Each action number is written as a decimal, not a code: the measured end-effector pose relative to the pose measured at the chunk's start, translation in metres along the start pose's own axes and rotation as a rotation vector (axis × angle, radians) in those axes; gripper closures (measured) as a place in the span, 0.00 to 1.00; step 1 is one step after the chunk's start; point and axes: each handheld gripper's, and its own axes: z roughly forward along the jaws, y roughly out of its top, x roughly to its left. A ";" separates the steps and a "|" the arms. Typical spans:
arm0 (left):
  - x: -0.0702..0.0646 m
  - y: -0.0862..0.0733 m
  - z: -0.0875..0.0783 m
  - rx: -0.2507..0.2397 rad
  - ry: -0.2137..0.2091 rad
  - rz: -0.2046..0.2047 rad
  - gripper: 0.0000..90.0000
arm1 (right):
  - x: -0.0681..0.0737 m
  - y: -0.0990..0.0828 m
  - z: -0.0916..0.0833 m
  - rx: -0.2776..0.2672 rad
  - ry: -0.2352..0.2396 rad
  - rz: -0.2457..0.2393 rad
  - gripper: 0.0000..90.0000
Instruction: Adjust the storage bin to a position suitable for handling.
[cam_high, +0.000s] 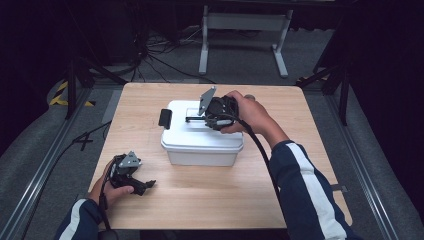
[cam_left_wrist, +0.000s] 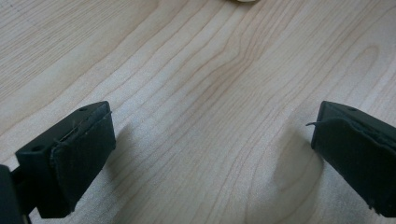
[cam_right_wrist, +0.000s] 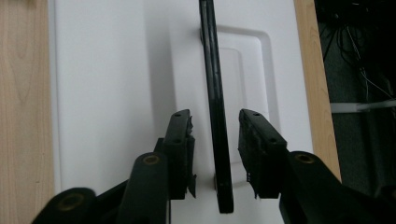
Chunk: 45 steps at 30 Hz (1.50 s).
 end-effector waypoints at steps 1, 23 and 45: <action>0.000 0.000 0.000 0.004 -0.002 0.001 0.00 | 0.001 0.001 0.001 0.002 0.004 -0.007 0.77; 0.000 0.000 0.000 0.004 -0.002 0.002 0.00 | -0.004 0.004 -0.004 -0.045 -0.021 -0.045 0.94; 0.000 0.000 0.000 0.004 -0.003 0.002 0.00 | -0.013 -0.039 -0.066 -0.116 -0.111 -0.018 0.94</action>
